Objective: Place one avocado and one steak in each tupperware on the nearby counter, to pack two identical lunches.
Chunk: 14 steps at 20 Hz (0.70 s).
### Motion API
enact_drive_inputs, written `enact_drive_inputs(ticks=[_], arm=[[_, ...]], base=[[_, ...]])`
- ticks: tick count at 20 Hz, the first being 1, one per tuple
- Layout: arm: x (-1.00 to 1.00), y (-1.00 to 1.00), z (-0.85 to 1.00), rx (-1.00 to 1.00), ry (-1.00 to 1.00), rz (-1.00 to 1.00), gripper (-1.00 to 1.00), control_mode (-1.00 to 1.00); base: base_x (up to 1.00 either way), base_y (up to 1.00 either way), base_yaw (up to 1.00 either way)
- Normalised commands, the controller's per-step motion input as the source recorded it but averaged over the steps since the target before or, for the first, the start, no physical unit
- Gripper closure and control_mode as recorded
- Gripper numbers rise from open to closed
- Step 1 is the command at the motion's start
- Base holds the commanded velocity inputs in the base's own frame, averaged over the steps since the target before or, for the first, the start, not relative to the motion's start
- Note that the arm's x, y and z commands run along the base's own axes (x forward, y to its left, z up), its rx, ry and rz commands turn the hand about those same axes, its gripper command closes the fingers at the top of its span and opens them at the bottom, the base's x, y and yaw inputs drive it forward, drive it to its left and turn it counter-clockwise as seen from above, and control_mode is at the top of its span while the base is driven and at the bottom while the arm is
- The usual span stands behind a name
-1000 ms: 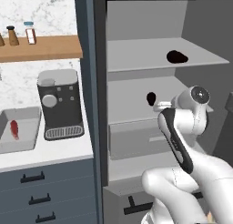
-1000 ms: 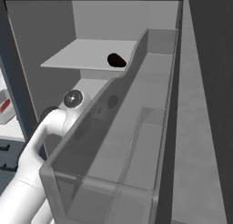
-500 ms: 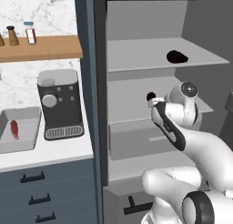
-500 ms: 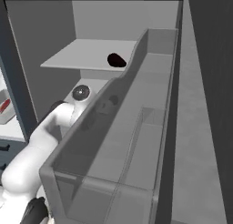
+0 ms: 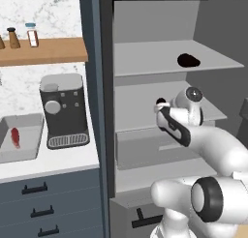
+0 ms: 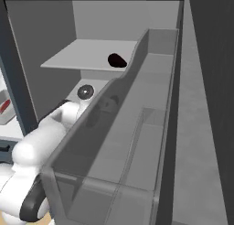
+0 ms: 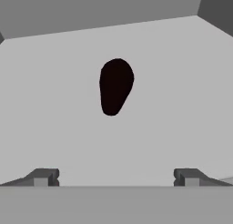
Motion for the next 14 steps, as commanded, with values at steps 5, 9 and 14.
enact_drive_inputs(ticks=[5, 9, 14], arm=[[0.45, 0.0, 0.0, 0.0, 0.06, 0.0, -1.0, -1.0], [0.36, 0.0, -0.06, 0.0, 0.06, 0.0, -1.0, -1.0], [0.35, 0.0, -0.14, 0.0, 0.05, 0.0, -1.0, -1.0]], base=[[0.0, 0.0, 0.0], [0.0, 0.0, 0.0], [0.0, 0.0, 0.0]])
